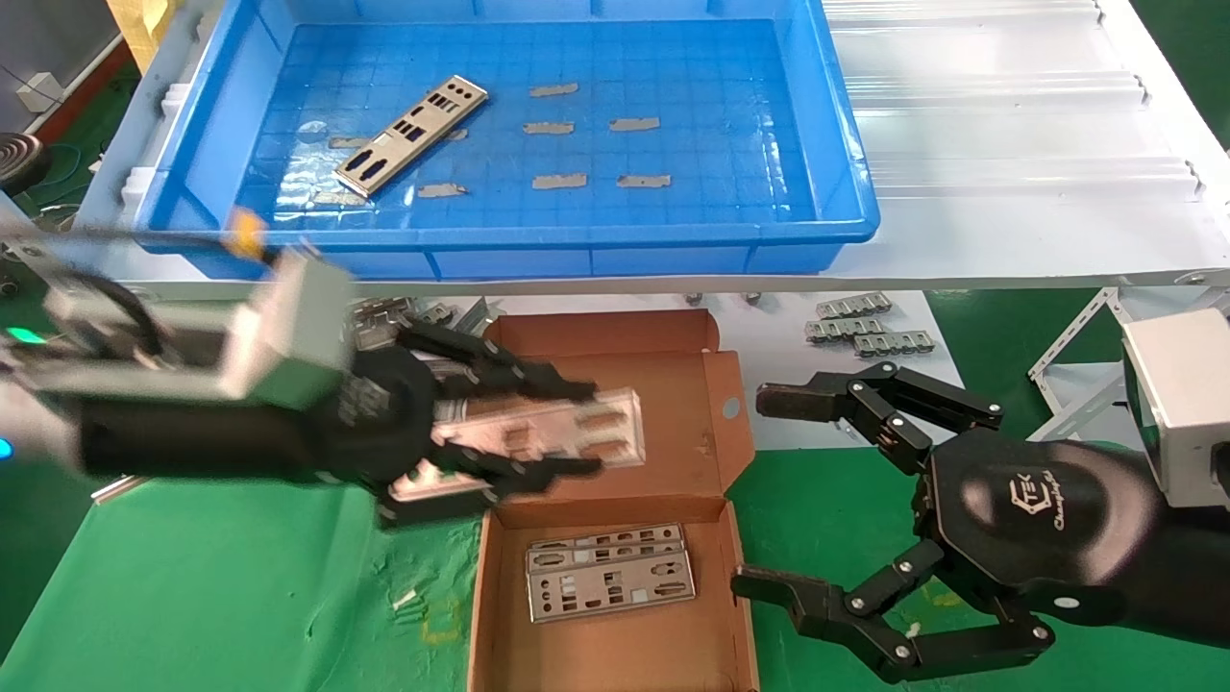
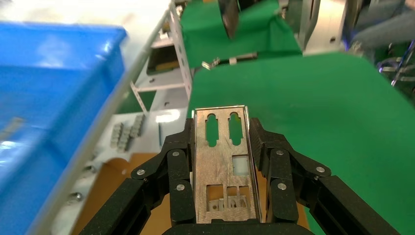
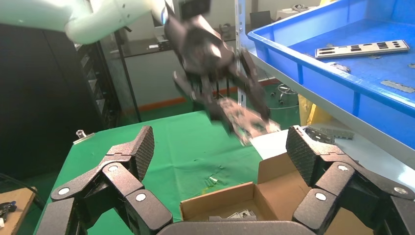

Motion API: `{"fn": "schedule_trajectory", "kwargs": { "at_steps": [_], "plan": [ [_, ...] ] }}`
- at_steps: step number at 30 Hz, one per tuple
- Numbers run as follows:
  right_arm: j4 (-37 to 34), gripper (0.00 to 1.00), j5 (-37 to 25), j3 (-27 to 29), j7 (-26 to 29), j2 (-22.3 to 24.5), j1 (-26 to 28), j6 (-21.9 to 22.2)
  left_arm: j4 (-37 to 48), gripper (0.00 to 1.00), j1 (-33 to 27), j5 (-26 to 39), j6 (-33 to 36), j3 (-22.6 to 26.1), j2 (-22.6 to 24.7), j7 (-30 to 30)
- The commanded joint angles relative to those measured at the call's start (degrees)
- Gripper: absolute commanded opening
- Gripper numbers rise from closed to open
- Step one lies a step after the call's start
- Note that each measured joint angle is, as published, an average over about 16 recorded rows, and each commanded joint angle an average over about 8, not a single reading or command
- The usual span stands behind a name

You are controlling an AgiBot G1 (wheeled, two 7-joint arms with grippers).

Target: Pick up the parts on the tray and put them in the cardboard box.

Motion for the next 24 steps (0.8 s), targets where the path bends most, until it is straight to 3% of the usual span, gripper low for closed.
{"fn": "schedule_trajectory", "kwargs": {
  "at_steps": [1, 9, 18, 19, 24],
  "plan": [
    [0.0, 1.0, 0.0, 0.0, 0.0, 0.0, 0.0, 0.0, -5.07, 0.0, 3.58, 0.3, -3.33, 0.26, -0.5, -1.18],
    [0.0, 1.0, 0.0, 0.0, 0.0, 0.0, 0.0, 0.0, -10.59, 0.0, 15.08, 8.76, -18.82, 3.44, 4.4, 1.16],
    [0.0, 1.0, 0.0, 0.0, 0.0, 0.0, 0.0, 0.0, -7.31, 0.03, 20.79, 14.24, -24.57, 6.51, 9.03, 6.76],
    [0.0, 1.0, 0.0, 0.0, 0.0, 0.0, 0.0, 0.0, -6.61, 0.09, 21.05, 14.54, -24.92, 6.66, 9.5, 7.58],
    [0.0, 1.0, 0.0, 0.0, 0.0, 0.0, 0.0, 0.0, -3.46, 0.7, 21.12, 14.77, -25.2, 6.74, 11.14, 11.2]
  ]
}}
